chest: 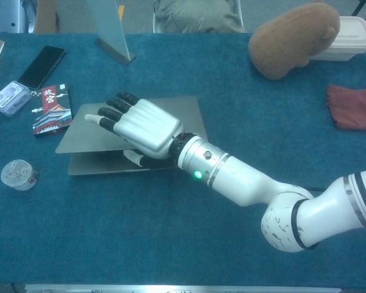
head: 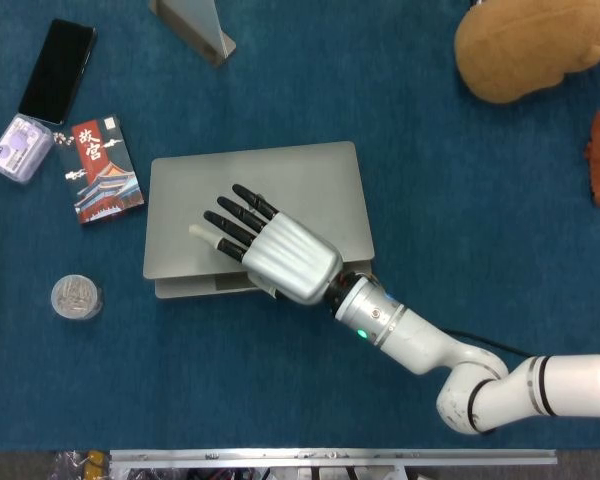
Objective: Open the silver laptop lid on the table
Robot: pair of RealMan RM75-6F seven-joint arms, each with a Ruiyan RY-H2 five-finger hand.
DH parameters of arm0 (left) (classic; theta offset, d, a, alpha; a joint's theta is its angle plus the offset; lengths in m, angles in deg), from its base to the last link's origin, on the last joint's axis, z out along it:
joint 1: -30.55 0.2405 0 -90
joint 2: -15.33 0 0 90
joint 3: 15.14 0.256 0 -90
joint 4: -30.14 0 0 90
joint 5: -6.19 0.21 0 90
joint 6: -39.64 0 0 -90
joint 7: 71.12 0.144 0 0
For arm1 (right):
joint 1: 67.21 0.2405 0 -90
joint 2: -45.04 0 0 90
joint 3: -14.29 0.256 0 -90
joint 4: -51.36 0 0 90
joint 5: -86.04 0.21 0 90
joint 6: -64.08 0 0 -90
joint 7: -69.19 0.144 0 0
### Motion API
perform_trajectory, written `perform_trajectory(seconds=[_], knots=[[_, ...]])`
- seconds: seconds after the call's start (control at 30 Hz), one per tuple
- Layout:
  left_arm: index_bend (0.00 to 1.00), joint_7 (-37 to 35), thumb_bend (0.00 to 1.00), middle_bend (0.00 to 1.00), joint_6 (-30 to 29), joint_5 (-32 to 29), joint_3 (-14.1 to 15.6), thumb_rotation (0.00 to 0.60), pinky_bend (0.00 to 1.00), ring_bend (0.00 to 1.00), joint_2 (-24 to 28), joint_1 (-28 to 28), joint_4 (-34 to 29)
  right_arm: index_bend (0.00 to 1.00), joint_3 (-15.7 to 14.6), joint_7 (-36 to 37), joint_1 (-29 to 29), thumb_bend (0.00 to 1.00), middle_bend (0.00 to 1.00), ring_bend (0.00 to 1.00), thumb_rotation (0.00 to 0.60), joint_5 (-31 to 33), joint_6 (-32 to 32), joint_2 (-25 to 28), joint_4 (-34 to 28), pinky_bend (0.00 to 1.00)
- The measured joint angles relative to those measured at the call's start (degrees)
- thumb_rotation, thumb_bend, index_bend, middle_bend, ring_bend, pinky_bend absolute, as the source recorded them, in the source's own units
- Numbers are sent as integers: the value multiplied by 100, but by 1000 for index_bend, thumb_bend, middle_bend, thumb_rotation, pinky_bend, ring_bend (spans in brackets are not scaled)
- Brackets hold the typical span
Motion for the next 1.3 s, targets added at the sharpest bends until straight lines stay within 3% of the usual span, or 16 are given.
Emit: perform_trajectory(seconds=[0.17,0.73,1.3], knots=[[158,45,307,90,252,42,114,0,0,73,87,-63,-35,0,30,-114,46,439,103,0,519,14,-60,37,-20,32],[148,259,307,53,1063,970,722,0,0,59,317,-488,-345,0,171,-318,193,439,103,0,517,194,-217,59,-57,32],[68,188,306,0,1698,1343,977,0,0,7,124,-967,-495,0,237,-405,303,439,103,0,519,292,-356,120,-89,32]])
